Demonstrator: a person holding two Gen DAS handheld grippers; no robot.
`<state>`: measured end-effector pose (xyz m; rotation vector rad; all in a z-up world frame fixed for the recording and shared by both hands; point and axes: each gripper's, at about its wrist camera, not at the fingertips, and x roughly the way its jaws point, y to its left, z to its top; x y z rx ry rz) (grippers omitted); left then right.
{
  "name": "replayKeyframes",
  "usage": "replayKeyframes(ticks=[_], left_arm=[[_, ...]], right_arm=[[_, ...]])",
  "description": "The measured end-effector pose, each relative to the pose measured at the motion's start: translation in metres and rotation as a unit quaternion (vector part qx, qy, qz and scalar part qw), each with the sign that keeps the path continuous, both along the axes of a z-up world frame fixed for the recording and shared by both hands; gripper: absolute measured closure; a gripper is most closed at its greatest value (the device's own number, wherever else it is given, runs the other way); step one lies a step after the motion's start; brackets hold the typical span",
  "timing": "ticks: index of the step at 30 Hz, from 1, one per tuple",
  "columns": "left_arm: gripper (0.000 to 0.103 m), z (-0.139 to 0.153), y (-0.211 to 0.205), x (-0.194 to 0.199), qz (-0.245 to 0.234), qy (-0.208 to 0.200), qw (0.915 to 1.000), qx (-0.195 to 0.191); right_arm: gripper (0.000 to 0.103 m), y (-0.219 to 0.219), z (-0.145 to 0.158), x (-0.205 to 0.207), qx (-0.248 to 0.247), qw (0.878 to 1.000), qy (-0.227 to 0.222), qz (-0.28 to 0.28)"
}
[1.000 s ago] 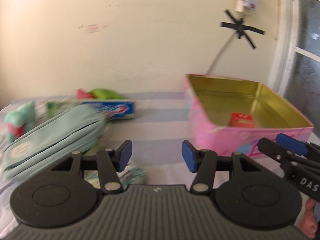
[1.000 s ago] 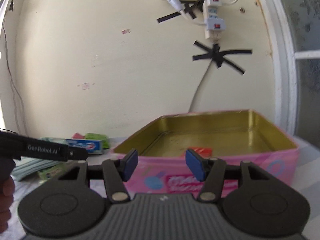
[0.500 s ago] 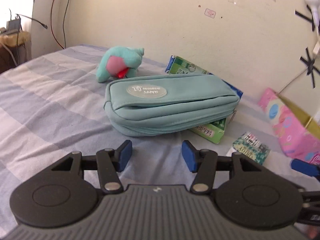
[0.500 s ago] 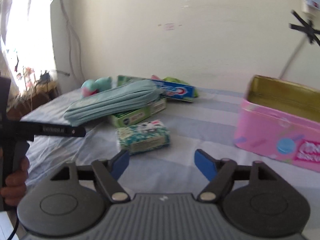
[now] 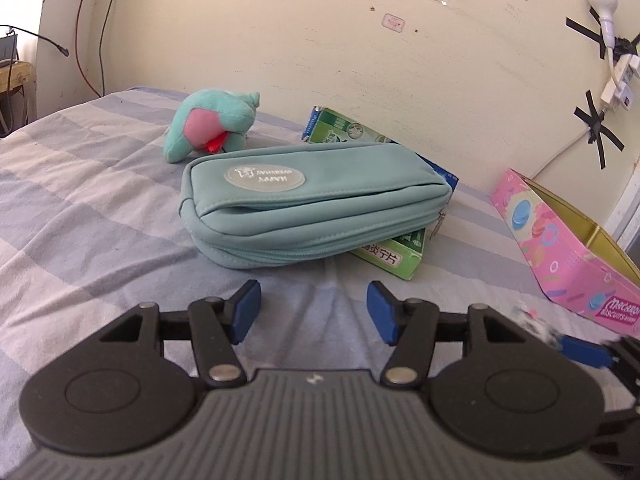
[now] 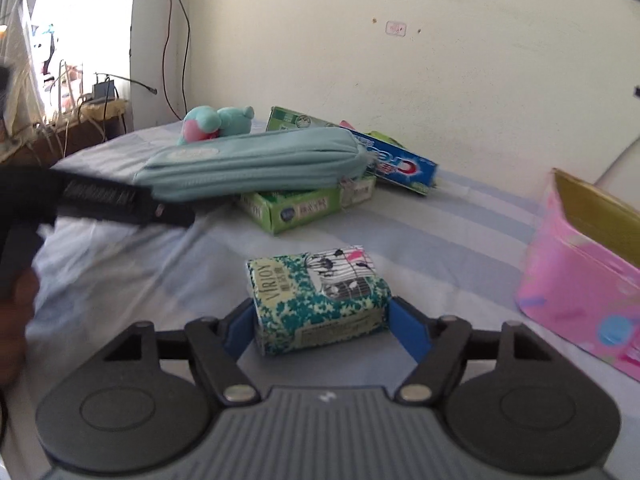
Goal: Organize objects
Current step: 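Grasp the green-white tissue pack with the left tool and place it in the pink tin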
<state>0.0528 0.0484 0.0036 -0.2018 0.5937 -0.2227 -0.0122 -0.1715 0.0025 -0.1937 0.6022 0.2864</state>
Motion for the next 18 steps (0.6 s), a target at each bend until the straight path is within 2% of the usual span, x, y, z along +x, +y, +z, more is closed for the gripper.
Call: replayKeyframes(ticks=[4, 6, 8, 9, 10, 12, 14, 16, 18], left_arm=[[0.041, 0.001, -0.009, -0.003, -0.028, 0.001, 0.9995, 0.017], [0.041, 0.005, -0.023, -0.011, -0.050, -0.008, 0.9981, 0.036], [0.041, 0.010, -0.041, -0.021, -0.097, -0.005, 0.9951, 0.017], [0.040, 0.013, -0.055, -0.026, -0.127, -0.001, 0.9918, 0.005], [0.040, 0.016, -0.070, -0.031, -0.158, 0.000, 0.9874, 0.004], [0.040, 0.021, -0.104, -0.044, -0.208, -0.005, 0.9778, 0.026], [0.039, 0.021, -0.135, -0.056, -0.248, 0.002, 0.9678, 0.041], [0.040, 0.018, -0.155, -0.062, -0.279, 0.019, 0.9593, 0.040], [0.041, 0.012, -0.171, -0.065, -0.291, 0.036, 0.9546, 0.050]], right_arm=[[0.029, -0.043, 0.001, -0.036, -0.027, 0.998, -0.009, -0.051], [0.025, -0.068, 0.001, -0.055, -0.034, 0.998, -0.009, -0.058], [0.008, -0.088, 0.001, -0.075, -0.029, 0.997, -0.016, -0.072], [0.006, -0.097, 0.001, -0.084, -0.025, 0.996, -0.023, -0.083], [0.007, -0.105, 0.001, -0.091, -0.020, 0.996, -0.024, -0.088], [0.010, -0.114, 0.001, -0.100, -0.013, 0.995, -0.023, -0.096], [0.022, -0.116, 0.002, -0.104, -0.006, 0.995, -0.025, -0.096], [0.030, -0.116, 0.005, -0.104, 0.003, 0.996, -0.028, -0.087], [0.036, -0.115, 0.007, -0.100, 0.017, 0.997, -0.026, -0.074]])
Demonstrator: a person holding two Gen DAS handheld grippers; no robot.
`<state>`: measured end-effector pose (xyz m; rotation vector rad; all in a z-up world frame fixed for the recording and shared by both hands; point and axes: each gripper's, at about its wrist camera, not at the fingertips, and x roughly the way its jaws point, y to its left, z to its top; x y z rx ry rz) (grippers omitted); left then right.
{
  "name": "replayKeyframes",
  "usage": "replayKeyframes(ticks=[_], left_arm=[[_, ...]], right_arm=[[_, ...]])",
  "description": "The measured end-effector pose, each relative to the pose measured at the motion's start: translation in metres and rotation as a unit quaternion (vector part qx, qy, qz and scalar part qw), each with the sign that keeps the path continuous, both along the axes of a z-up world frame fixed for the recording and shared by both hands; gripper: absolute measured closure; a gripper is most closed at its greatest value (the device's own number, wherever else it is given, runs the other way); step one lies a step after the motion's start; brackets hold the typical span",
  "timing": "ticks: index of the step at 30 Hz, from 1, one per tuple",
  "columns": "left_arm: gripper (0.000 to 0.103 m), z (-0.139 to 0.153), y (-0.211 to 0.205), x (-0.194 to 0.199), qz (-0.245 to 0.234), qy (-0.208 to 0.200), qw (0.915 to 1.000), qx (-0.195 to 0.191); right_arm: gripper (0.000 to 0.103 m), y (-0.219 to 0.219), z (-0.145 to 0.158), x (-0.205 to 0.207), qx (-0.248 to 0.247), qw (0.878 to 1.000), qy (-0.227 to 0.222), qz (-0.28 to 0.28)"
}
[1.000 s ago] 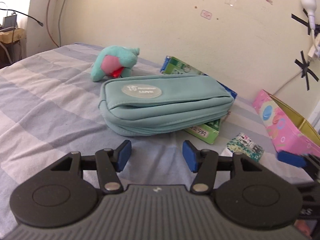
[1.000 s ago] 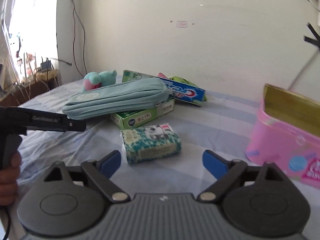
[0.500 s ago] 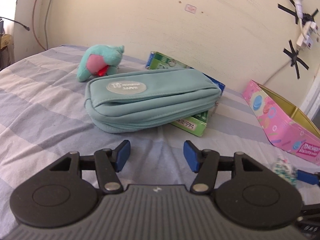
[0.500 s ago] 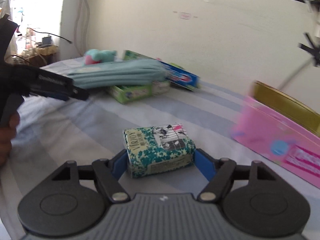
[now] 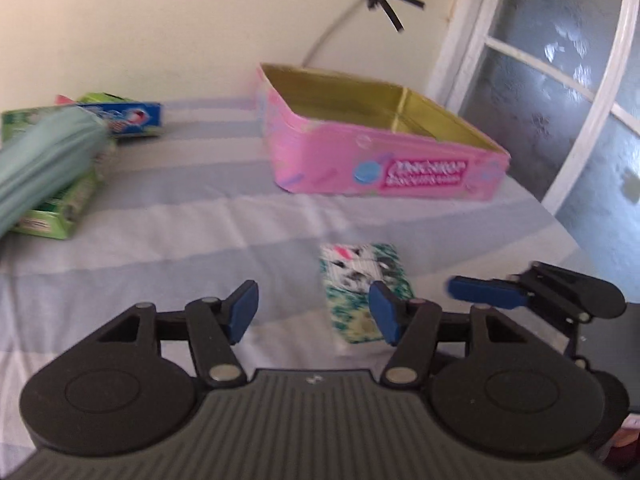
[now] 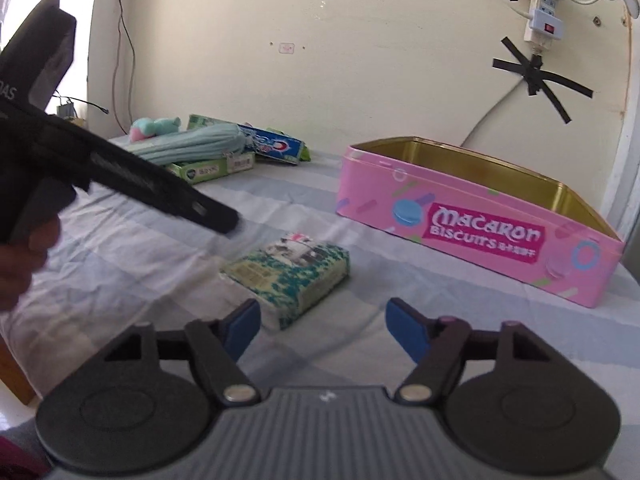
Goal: Organize objects
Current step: 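Grasp the green-white tissue pack with the left tool and place it in the pink tin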
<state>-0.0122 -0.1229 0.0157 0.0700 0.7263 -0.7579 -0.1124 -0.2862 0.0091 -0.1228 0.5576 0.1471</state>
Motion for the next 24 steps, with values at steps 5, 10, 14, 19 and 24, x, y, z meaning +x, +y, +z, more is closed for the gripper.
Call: replayKeyframes(ticks=[5, 10, 14, 19, 24], left_arm=[[0.061, -0.007, -0.018, 0.010, -0.014, 0.050, 0.9983, -0.028], [0.061, 0.039, -0.051, 0.019, -0.023, -0.017, 0.9988, -0.039], [0.059, 0.073, -0.079, 0.040, -0.019, -0.059, 0.9966, -0.054], [0.051, 0.065, -0.118, 0.078, 0.017, -0.079, 0.9967, -0.008], [0.041, 0.052, -0.107, 0.085, 0.070, -0.107, 0.9914, 0.029]], right_arm=[[0.055, 0.014, -0.010, 0.010, 0.016, 0.999, 0.021, 0.041], [0.060, 0.010, 0.002, 0.022, 0.005, 1.000, -0.020, 0.013], [0.060, -0.015, 0.037, 0.037, 0.017, 0.996, -0.088, -0.017], [0.060, -0.038, 0.054, 0.089, 0.027, 0.994, -0.103, -0.040], [0.052, -0.055, 0.036, 0.140, 0.020, 0.991, -0.085, -0.106]])
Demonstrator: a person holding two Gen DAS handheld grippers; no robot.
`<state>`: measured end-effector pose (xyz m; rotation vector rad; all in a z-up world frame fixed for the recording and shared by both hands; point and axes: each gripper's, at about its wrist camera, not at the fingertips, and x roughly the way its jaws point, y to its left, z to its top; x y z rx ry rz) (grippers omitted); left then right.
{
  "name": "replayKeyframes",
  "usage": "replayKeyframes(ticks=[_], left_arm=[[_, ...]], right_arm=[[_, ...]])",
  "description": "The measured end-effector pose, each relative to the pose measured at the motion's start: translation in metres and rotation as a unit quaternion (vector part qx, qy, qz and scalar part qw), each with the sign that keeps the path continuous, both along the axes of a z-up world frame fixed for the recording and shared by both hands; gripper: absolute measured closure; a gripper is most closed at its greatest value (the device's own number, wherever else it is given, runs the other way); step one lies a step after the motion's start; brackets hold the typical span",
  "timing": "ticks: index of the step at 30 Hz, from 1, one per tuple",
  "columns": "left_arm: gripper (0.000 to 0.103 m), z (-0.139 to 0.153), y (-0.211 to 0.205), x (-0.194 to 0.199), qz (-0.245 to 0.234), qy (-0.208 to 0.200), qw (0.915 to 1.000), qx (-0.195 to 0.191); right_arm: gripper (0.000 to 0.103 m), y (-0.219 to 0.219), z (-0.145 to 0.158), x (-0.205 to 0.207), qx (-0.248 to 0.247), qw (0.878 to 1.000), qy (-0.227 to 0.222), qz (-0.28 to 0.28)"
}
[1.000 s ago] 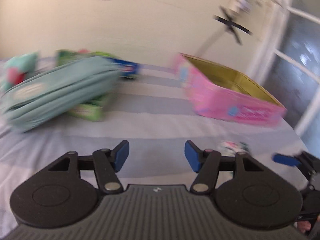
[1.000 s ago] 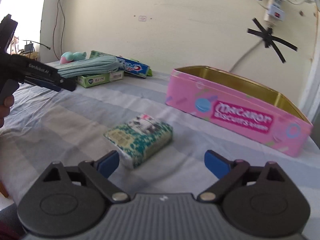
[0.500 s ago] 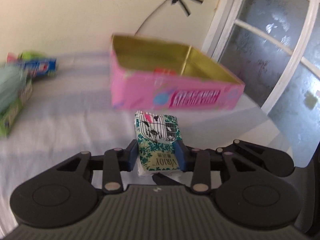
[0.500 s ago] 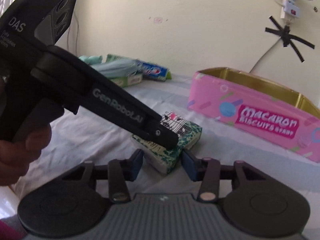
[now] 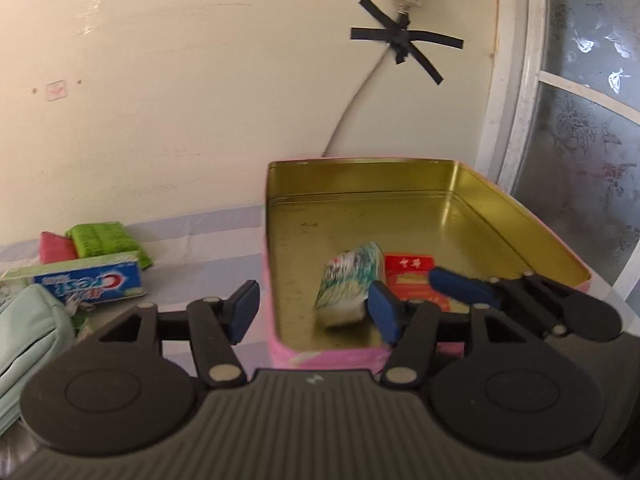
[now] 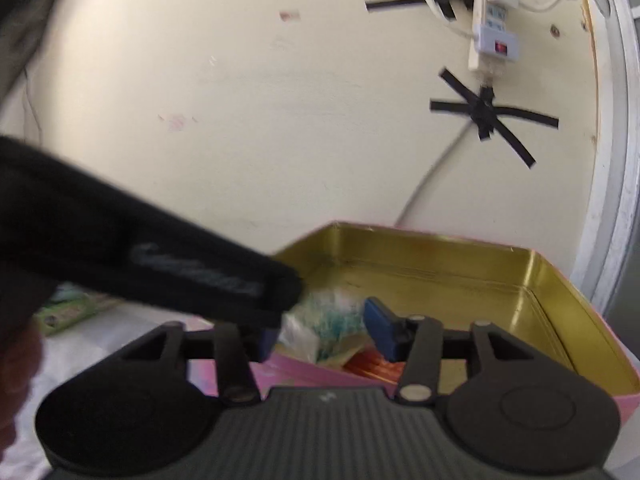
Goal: Organize objects
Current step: 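Grasp the green-white tissue pack with the left tool and place it in the pink tin, then grasp the light-blue pencil pouch with the left tool and lay it in the tin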
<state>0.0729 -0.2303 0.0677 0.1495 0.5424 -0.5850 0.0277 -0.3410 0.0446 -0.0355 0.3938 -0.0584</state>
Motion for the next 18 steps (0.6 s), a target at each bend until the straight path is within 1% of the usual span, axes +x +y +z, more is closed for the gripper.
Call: replayKeyframes(ticks=[2, 5, 7, 11, 13, 15, 16, 18], left_arm=[[0.041, 0.000, 0.020, -0.002, 0.003, -0.006, 1.0000, -0.005], [0.040, 0.003, 0.047, -0.004, 0.026, -0.011, 0.9996, -0.010], [0.040, 0.001, 0.066, -0.005, 0.047, -0.008, 0.9988, -0.007], [0.040, -0.010, 0.110, -0.007, 0.100, -0.005, 0.9949, 0.011], [0.040, -0.019, 0.145, -0.012, 0.123, -0.004, 0.9924, 0.005], [0.040, -0.029, 0.181, -0.015, 0.154, -0.003, 0.9881, -0.001], [0.040, -0.035, 0.198, -0.013, 0.177, -0.002, 0.9842, -0.003], [0.040, -0.044, 0.234, -0.006, 0.226, 0.008, 0.9739, -0.011]], right_arm=[[0.052, -0.005, -0.002, -0.005, 0.016, 1.000, -0.008, -0.007], [0.051, -0.004, 0.000, -0.020, 0.007, 1.000, -0.021, -0.005], [0.051, -0.001, 0.001, -0.029, 0.007, 1.000, -0.025, -0.007], [0.051, 0.009, 0.008, -0.048, 0.035, 0.999, -0.035, 0.005], [0.051, 0.022, 0.011, -0.054, 0.052, 0.998, -0.033, 0.026], [0.051, 0.039, 0.013, -0.053, 0.070, 0.995, -0.020, 0.062], [0.051, 0.048, 0.013, -0.052, 0.078, 0.994, -0.013, 0.081], [0.051, 0.069, 0.010, -0.045, 0.095, 0.988, 0.008, 0.118]])
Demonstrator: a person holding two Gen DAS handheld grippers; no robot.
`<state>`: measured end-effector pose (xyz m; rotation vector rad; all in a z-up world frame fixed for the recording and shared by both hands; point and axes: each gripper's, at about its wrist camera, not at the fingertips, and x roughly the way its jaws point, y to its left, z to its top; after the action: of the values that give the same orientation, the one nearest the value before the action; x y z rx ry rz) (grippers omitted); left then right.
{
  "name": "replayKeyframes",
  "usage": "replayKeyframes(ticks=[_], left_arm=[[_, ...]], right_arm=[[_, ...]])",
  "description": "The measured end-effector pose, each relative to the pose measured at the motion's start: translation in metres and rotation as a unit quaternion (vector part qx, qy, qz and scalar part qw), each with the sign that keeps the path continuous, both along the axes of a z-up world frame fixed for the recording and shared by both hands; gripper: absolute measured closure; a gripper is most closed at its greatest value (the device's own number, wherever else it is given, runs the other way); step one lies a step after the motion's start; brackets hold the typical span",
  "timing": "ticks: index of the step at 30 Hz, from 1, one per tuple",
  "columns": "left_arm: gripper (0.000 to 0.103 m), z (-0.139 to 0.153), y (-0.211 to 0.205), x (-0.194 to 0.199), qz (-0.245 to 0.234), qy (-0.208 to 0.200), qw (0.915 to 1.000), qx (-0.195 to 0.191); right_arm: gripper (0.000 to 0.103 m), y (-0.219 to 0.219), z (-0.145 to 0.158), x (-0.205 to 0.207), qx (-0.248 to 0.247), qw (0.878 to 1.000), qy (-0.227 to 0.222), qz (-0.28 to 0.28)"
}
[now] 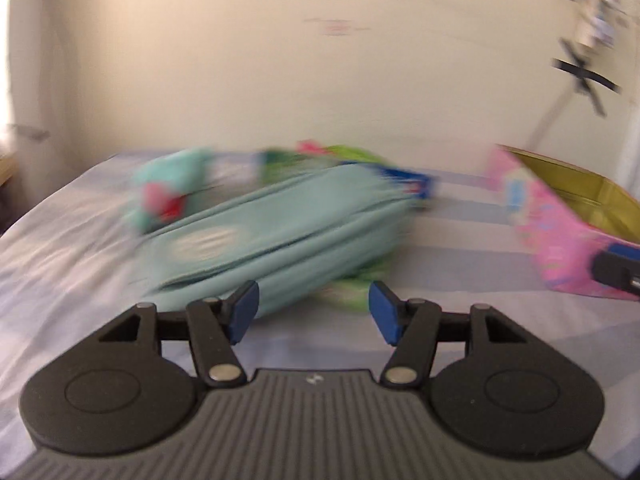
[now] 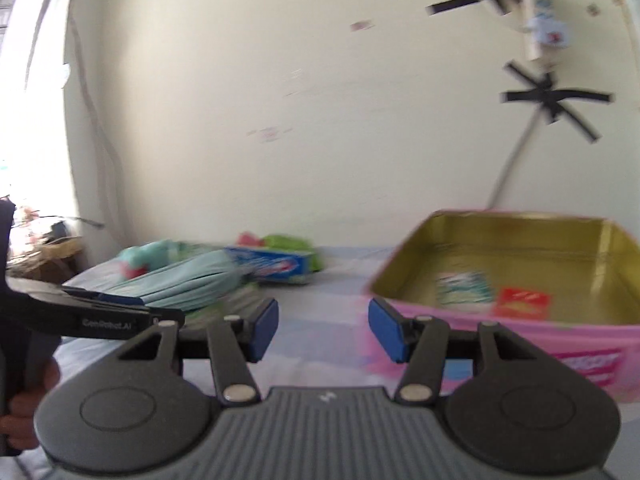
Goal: Organize objects
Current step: 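Grasp the light-blue pencil pouch with the left tool and lay it in the tin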
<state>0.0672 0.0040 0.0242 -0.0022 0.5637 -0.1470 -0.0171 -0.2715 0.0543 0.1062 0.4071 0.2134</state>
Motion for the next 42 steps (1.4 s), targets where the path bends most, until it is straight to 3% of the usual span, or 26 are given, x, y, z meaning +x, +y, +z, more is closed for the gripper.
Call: replayKeyframes(ticks=[4, 8, 11, 13, 14, 15, 17, 18, 25, 31, 34, 38, 42], left_arm=[[0.035, 0.006, 0.060, 0.012, 0.063, 0.014, 0.9952, -0.073], [0.022, 0.017, 0.089, 0.014, 0.068, -0.004, 0.9878, -0.140], [0.022, 0.008, 0.102, 0.022, 0.096, 0.013, 0.9837, -0.152], [0.023, -0.004, 0.103, 0.037, 0.102, 0.040, 0.9817, -0.156], [0.026, -0.015, 0.105, 0.045, 0.093, 0.065, 0.9807, -0.159], [0.032, -0.020, 0.105, 0.046, 0.083, 0.065, 0.9806, -0.165], [0.051, -0.017, 0.098, 0.040, 0.058, 0.051, 0.9839, -0.161], [0.052, -0.015, 0.093, 0.036, 0.054, 0.048, 0.9863, -0.148], [0.054, -0.010, 0.052, -0.014, -0.026, 0.055, 0.9873, -0.147], [0.053, -0.013, -0.020, -0.052, -0.109, 0.069, 0.9842, -0.121], [0.053, 0.003, -0.048, -0.057, -0.143, 0.068, 0.9786, -0.132], [0.053, 0.043, -0.097, -0.053, -0.183, 0.020, 0.9755, -0.120], [0.053, 0.068, -0.154, -0.032, -0.219, -0.010, 0.9697, -0.107]], right_arm=[[0.051, 0.042, -0.007, 0.028, 0.040, 0.997, 0.044, 0.057], [0.051, 0.066, -0.007, 0.083, 0.087, 0.992, 0.075, 0.060], [0.051, 0.076, -0.013, 0.130, 0.135, 0.982, 0.115, 0.061], [0.051, 0.087, -0.022, 0.155, 0.128, 0.981, 0.137, 0.043], [0.058, 0.094, -0.029, 0.164, 0.119, 0.981, 0.150, 0.040], [0.063, 0.098, -0.036, 0.169, 0.119, 0.979, 0.161, 0.043], [0.063, 0.102, -0.040, 0.161, 0.126, 0.980, 0.150, 0.034], [0.063, 0.103, -0.040, 0.155, 0.118, 0.981, 0.149, 0.033], [0.064, 0.062, -0.047, 0.072, 0.121, 0.978, 0.168, 0.017], [0.064, 0.006, -0.047, -0.016, 0.119, 0.981, 0.143, -0.054], [0.064, -0.020, -0.044, -0.048, 0.115, 0.981, 0.131, -0.089], [0.064, -0.053, -0.018, -0.077, 0.099, 0.985, 0.070, -0.126], [0.064, -0.097, 0.005, -0.079, 0.095, 0.982, 0.012, -0.164]])
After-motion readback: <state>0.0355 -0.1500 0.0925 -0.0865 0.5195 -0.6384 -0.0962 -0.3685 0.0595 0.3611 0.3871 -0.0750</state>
